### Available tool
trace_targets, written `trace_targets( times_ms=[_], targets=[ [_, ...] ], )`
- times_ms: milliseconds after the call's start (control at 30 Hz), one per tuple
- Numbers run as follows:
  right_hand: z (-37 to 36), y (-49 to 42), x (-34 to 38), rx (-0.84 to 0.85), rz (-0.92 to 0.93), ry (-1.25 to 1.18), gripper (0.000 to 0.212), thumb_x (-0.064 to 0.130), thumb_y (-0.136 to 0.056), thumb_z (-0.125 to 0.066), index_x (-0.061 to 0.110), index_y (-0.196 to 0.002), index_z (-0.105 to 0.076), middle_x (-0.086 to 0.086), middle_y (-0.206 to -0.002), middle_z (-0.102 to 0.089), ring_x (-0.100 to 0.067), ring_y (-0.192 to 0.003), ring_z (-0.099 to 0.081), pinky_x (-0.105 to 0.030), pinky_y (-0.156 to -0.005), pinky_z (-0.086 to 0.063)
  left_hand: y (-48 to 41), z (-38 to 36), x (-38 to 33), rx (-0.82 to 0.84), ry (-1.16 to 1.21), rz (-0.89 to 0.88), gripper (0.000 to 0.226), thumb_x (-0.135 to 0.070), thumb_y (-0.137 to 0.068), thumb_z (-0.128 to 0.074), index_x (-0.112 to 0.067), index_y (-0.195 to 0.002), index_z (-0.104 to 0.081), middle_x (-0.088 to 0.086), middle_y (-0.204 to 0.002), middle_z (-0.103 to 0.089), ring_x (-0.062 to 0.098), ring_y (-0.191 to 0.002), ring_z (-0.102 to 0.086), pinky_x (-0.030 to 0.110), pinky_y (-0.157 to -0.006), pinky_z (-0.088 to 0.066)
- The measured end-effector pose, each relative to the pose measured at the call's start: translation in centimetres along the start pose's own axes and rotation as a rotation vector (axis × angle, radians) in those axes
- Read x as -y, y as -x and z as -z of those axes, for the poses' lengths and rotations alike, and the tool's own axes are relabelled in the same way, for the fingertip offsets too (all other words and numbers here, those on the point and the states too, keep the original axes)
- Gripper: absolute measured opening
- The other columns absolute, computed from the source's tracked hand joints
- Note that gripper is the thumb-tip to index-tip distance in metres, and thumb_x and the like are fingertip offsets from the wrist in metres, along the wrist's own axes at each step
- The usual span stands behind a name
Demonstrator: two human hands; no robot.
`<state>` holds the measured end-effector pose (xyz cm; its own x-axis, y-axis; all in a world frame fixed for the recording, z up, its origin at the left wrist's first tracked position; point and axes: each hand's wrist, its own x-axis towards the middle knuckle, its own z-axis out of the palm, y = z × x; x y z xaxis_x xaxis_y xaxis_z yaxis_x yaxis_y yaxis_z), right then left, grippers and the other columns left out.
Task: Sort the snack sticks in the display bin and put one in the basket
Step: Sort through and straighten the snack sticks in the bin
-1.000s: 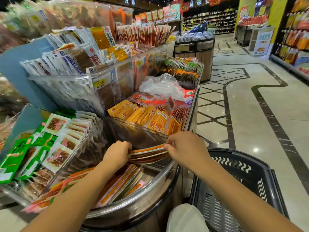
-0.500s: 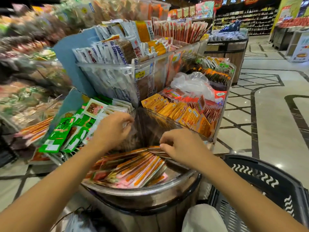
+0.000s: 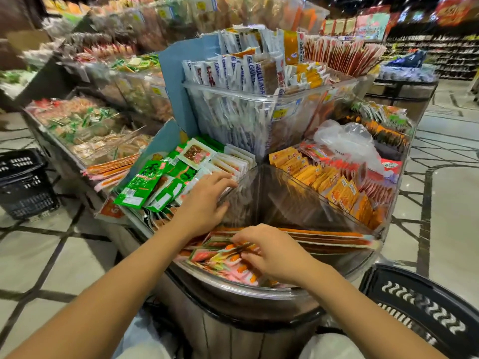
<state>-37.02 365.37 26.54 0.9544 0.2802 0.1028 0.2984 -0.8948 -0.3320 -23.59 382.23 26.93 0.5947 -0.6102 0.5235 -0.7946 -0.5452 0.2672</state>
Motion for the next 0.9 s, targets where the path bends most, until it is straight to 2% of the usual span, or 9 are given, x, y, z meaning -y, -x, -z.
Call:
trace_targets(
  times_ms=[167,300,467,667,800,900],
  targets=[
    [-0.2,-0.2,-0.1,-0.002,0.041,0.066,0.042,0.027,-0.096,-0.064,0.036,-0.137,-0.059,0.012,-0.130,-0.060,-0.010,-0.119,-0.049,-0.033,-0.103,-0.044,0.0,-0.1,0.0,-0.011,0.010,-0.003,0.038,-0.011,-0.086,-0.069,-0.018,-0.123,-0.062,0.001,-0.137,-0.053,0.022,-0.127,-0.047,0.041,-0.109,-0.040],
    [-0.2,-0.1,-0.2,-0.024,0.066,0.064,0.032,0.027,-0.094,-0.067,0.035,-0.125,-0.068,0.010,-0.119,-0.058,-0.011,-0.111,-0.050,-0.033,-0.094,-0.046,0.1,-0.2,0.0,-0.010,0.015,0.007,0.037,-0.012,-0.087,-0.068,-0.019,-0.123,-0.061,-0.001,-0.138,-0.052,0.021,-0.128,-0.046,0.042,-0.110,-0.041],
    [-0.4,0.3,-0.5,-0.176,0.128,0.024,0.018,0.025,-0.091,-0.072,0.026,-0.108,-0.073,0.009,-0.106,-0.064,-0.011,-0.101,-0.056,-0.035,-0.091,-0.051,0.0,-0.2,-0.1,-0.014,0.011,0.013,0.037,-0.012,-0.088,-0.068,-0.020,-0.124,-0.061,-0.002,-0.139,-0.052,0.020,-0.128,-0.046,0.042,-0.109,-0.041],
    [1.0,1.0,0.0,-0.434,0.220,-0.043,0.008,0.019,-0.091,-0.067,0.018,-0.099,-0.068,0.006,-0.096,-0.066,-0.011,-0.089,-0.059,-0.033,-0.078,-0.053,0.1,-0.3,0.0,-0.006,0.006,0.016,0.039,-0.013,-0.087,-0.067,-0.021,-0.124,-0.061,-0.002,-0.139,-0.052,0.020,-0.128,-0.046,0.043,-0.109,-0.041],
    [3.5,1.1,0.6,-0.593,0.176,-0.226,0.016,0.008,-0.090,-0.068,0.016,-0.103,-0.069,0.007,-0.093,-0.069,-0.008,-0.086,-0.064,-0.028,-0.075,-0.054,0.0,-0.2,-0.1,-0.011,0.009,0.008,0.038,-0.014,-0.087,-0.068,-0.021,-0.124,-0.061,-0.003,-0.138,-0.053,0.019,-0.128,-0.047,0.040,-0.109,-0.042],
    [6.1,1.2,0.9,-0.628,0.002,-0.399,0.021,0.010,-0.088,-0.073,0.024,-0.104,-0.070,0.005,-0.086,-0.071,-0.008,-0.074,-0.063,-0.024,-0.066,-0.052,0.0,-0.1,-0.3,-0.013,0.003,0.014,0.038,-0.015,-0.088,-0.068,-0.023,-0.125,-0.060,-0.005,-0.139,-0.052,0.017,-0.127,-0.046,0.037,-0.109,-0.041]
  ],
)
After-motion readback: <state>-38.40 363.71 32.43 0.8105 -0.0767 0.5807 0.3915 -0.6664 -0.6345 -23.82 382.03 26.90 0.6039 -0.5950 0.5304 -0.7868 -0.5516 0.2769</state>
